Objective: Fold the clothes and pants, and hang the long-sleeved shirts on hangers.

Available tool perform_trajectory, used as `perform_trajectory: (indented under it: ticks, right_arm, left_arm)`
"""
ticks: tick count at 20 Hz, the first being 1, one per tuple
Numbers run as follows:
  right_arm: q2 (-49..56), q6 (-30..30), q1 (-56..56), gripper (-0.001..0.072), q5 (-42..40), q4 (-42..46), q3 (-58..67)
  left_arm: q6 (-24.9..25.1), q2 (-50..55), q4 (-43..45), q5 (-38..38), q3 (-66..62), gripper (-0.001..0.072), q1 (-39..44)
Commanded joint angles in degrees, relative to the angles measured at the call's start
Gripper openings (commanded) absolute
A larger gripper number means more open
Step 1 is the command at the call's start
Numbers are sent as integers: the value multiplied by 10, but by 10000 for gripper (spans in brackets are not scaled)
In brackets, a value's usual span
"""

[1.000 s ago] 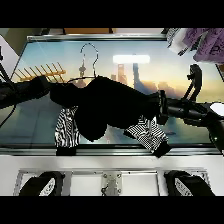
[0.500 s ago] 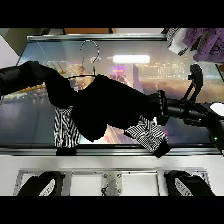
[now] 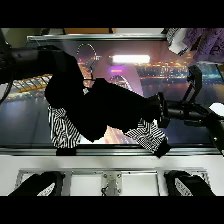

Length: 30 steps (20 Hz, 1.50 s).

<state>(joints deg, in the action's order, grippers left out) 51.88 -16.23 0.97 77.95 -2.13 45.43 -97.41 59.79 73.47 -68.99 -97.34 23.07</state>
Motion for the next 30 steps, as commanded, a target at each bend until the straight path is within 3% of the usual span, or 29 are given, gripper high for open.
perform_trajectory:
  ticks: [1,12,13,14,15,27,29,30]
  right_arm:
    - [0,-10,1,9,-7,-7,0]
    - [0,-10,1,10,-17,-22,0]
    - [0,-10,1,10,-16,-22,0]
    - [0,-10,1,10,-16,-22,0]
    - [0,-10,1,10,-16,-22,0]
    - [0,-10,-1,9,-20,-57,1]
    - [-2,-10,-11,9,-38,-65,13]
    - [-4,-10,-24,9,-45,-65,27]
  left_arm:
    - [1,41,6,-33,-38,19,46]
    - [16,45,4,-74,-37,22,52]
    - [16,45,4,-74,-37,162,52]
    - [16,43,4,-74,-37,410,52]
    - [16,41,4,-74,-37,514,54]
    - [16,-38,19,-41,-37,513,53]
    - [12,-58,64,-26,-37,425,53]
    - [9,-68,84,-24,-37,300,53]
